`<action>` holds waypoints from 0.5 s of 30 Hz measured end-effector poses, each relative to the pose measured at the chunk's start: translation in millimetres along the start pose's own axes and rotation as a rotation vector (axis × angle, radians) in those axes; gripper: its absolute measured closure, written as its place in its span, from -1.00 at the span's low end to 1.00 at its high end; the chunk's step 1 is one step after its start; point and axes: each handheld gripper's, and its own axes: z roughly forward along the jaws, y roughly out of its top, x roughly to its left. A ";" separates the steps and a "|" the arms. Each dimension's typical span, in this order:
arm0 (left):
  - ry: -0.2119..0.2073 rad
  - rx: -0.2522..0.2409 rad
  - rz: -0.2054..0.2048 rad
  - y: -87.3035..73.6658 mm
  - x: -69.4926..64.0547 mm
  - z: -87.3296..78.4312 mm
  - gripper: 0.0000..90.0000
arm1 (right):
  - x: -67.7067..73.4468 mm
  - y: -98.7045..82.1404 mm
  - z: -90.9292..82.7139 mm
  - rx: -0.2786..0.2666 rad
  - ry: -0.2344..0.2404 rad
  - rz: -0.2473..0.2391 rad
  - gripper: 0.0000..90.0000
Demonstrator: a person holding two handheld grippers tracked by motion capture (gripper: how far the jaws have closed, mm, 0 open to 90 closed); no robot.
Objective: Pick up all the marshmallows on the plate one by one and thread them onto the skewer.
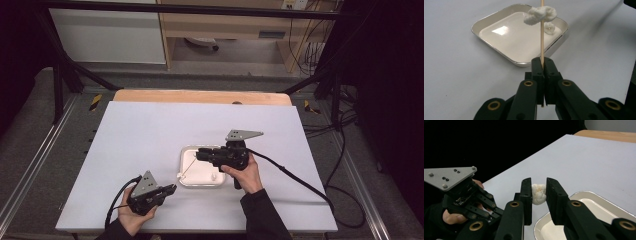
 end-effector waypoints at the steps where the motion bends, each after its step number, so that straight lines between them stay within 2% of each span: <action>1: -0.001 -0.001 -0.004 -0.2 -0.1 0.2 0.97 | 0.0 -0.4 0.4 0.002 -0.001 0.002 0.68; 15: 0.013 -0.027 -0.020 -1.8 -0.5 -0.9 0.97 | 1.4 -6.3 6.7 -0.011 0.039 0.051 0.71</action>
